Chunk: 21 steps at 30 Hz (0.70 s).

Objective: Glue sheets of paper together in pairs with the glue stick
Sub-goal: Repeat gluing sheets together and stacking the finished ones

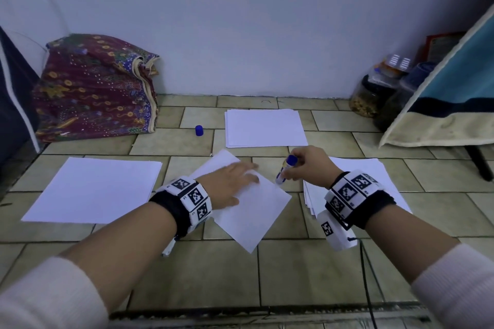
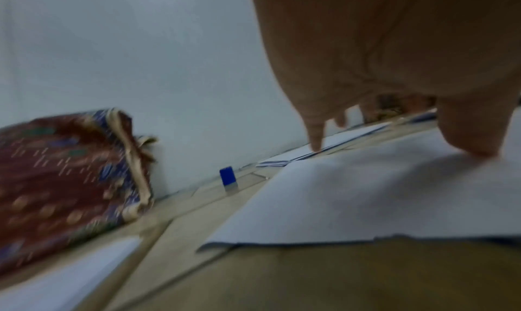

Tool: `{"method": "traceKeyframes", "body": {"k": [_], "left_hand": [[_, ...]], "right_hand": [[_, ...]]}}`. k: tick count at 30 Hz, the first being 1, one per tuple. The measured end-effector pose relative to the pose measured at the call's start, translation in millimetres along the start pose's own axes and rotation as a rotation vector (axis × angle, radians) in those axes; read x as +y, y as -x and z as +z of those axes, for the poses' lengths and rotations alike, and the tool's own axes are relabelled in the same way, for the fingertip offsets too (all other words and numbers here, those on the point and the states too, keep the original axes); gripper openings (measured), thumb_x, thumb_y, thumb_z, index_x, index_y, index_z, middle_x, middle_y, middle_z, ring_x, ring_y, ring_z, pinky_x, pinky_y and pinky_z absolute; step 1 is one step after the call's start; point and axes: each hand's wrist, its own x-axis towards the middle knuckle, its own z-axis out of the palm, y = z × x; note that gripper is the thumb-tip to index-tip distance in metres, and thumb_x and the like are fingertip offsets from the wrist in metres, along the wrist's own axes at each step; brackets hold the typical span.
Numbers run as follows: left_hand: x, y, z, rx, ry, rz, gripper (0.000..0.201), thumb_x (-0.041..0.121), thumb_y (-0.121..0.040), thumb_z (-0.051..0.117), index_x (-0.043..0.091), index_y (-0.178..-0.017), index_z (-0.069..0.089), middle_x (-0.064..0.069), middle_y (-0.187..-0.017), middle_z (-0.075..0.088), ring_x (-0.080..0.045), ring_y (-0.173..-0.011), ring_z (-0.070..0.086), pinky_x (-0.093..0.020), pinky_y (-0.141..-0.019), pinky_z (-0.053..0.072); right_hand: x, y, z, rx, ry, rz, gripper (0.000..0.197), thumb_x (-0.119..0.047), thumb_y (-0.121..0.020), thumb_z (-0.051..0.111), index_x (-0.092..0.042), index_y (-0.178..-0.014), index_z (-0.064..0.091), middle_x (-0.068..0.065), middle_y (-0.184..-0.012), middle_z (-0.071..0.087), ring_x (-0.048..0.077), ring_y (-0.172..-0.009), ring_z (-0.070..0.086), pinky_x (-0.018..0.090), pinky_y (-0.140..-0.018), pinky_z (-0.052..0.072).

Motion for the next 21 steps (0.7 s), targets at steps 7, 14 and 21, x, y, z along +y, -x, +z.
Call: {"method": "traceKeyframes", "body": {"k": [7, 14, 21], "left_hand": [[2, -1, -7, -0.071, 0.005, -0.074, 0.071, 0.047, -0.089, 0.059, 0.027, -0.149, 0.027, -0.002, -0.148, 0.024, -0.019, -0.136, 0.024, -0.036, -0.102, 0.039], [-7, -7, -6, -0.052, 0.199, -0.220, 0.083, 0.044, -0.081, 0.071, 0.007, -0.143, 0.029, -0.006, -0.149, 0.027, -0.023, -0.133, 0.033, -0.038, -0.105, 0.038], [-9, -16, 0, -0.129, 0.152, -0.220, 0.093, 0.042, -0.085, 0.067, 0.010, -0.152, 0.011, -0.006, -0.160, 0.006, -0.027, -0.143, 0.017, -0.041, -0.113, 0.028]], "right_hand": [[-13, -26, 11, 0.087, 0.006, -0.055, 0.016, -0.010, -0.078, 0.072, -0.004, -0.092, 0.064, 0.010, -0.087, 0.067, 0.025, -0.083, 0.067, 0.033, -0.074, 0.056], [-27, -55, 30, 0.140, 0.115, -0.059, 0.020, -0.009, -0.079, 0.071, -0.006, -0.098, 0.064, 0.007, -0.098, 0.063, 0.015, -0.083, 0.052, 0.016, -0.059, 0.040], [-43, -73, 41, 0.113, 0.167, -0.027, 0.025, -0.005, -0.079, 0.070, -0.004, -0.103, 0.063, 0.013, -0.105, 0.065, 0.026, -0.098, 0.061, 0.034, -0.084, 0.053]]}}
